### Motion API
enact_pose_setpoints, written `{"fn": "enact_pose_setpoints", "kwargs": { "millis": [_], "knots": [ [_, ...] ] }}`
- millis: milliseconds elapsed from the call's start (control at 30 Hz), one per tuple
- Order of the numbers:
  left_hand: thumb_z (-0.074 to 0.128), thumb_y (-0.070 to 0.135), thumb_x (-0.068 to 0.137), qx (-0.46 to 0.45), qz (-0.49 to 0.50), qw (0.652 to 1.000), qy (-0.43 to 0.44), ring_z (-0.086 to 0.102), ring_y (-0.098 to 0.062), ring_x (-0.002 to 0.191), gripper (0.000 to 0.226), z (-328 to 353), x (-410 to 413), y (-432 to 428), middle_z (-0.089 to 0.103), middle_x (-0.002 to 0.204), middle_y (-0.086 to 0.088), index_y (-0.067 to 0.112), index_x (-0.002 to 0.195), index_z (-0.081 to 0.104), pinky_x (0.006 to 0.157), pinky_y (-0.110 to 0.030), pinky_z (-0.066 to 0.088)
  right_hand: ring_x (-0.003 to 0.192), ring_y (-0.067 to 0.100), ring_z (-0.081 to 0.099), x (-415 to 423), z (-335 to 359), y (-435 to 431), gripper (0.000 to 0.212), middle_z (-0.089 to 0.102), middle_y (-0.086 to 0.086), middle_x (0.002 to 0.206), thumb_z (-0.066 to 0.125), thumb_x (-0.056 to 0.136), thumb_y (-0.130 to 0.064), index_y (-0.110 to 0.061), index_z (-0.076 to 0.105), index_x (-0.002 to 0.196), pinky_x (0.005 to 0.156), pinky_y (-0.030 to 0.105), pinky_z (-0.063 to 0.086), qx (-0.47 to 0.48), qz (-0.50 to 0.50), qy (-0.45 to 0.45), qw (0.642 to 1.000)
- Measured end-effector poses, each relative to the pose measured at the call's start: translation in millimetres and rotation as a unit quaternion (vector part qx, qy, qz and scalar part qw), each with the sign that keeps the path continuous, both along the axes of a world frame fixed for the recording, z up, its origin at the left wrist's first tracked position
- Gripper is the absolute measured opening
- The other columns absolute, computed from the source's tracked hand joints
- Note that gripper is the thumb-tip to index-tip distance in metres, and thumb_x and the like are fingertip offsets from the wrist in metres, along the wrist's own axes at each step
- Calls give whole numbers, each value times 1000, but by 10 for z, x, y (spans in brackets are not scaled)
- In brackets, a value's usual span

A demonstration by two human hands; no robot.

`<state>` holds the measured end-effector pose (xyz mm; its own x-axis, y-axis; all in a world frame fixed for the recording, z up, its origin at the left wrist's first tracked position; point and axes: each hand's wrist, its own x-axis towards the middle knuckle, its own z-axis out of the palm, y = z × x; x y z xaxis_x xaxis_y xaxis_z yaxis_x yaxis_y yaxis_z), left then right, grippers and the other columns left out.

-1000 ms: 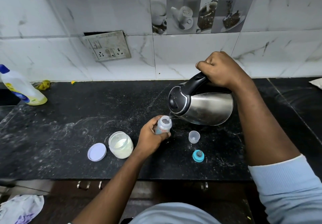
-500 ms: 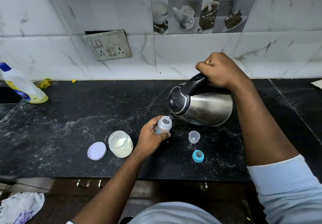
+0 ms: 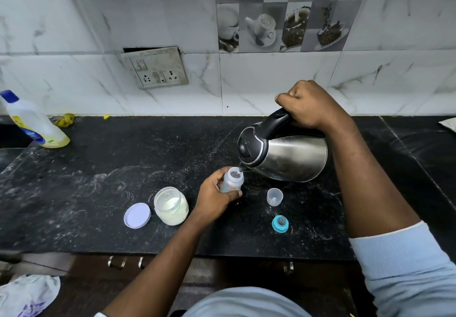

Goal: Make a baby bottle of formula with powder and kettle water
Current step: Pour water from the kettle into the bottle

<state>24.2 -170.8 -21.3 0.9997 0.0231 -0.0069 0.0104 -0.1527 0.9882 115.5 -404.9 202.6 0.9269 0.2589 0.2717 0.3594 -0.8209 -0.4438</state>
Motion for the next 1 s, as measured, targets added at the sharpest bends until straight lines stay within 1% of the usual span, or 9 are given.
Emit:
{"fn": "enact_pose_setpoints", "kwargs": {
  "millis": [133,267,400,500,633,700,867,1000],
  "knots": [
    [90,6,67,-3,0,1000,4,73,-17,113,64,-7,6,-13,78,120,5,32,122,71,104,-33,56,53,24,22,4,-24,1,44,18,3,54,52,84,-31,-15,26,52,51,41,24,0,5,4,1000],
    [90,3,68,-6,1,1000,8,73,-19,115,65,-14,14,-14,78,121,3,28,125,71,104,-34,56,53,24,22,12,-48,1,45,18,2,54,52,85,-30,-16,25,52,51,40,23,2,5,6,1000],
    [89,7,67,-2,-2,1000,7,73,-20,113,65,-8,4,-6,79,119,3,25,126,71,104,-35,57,52,24,21,15,-46,8,46,18,3,53,52,86,-30,-16,25,52,51,41,22,3,6,8,1000],
    [89,11,64,-4,2,1000,9,73,-21,113,65,-1,-5,-12,79,119,3,27,125,71,103,-35,57,52,23,21,9,-53,21,44,18,4,54,52,85,-30,-16,25,52,51,40,22,0,7,7,1000],
    [91,12,64,-5,1,1000,13,73,-21,113,65,1,-8,-13,79,118,4,30,124,72,104,-38,57,52,24,22,14,-49,37,45,19,4,54,53,86,-29,-16,26,52,51,39,21,-4,6,9,1000],
    [91,10,65,-10,3,1000,14,73,-22,113,64,7,-10,-13,79,118,3,31,122,72,103,-37,57,53,25,22,12,-51,44,45,19,4,53,53,86,-28,-16,26,52,51,38,21,-5,6,10,1000],
    [90,-6,71,-13,-1,1000,19,74,-20,112,64,-4,0,-8,79,118,3,29,121,72,99,-29,57,53,25,22,0,-51,69,44,19,5,54,52,86,-28,-15,26,52,51,39,21,-8,8,8,1000],
    [90,-7,70,-13,-1,1000,25,74,-19,110,65,-12,3,-2,79,117,2,25,124,72,96,-25,57,53,25,22,-10,-49,81,45,19,8,55,53,87,-27,-14,27,53,51,39,21,-12,8,10,1000]
  ]
}}
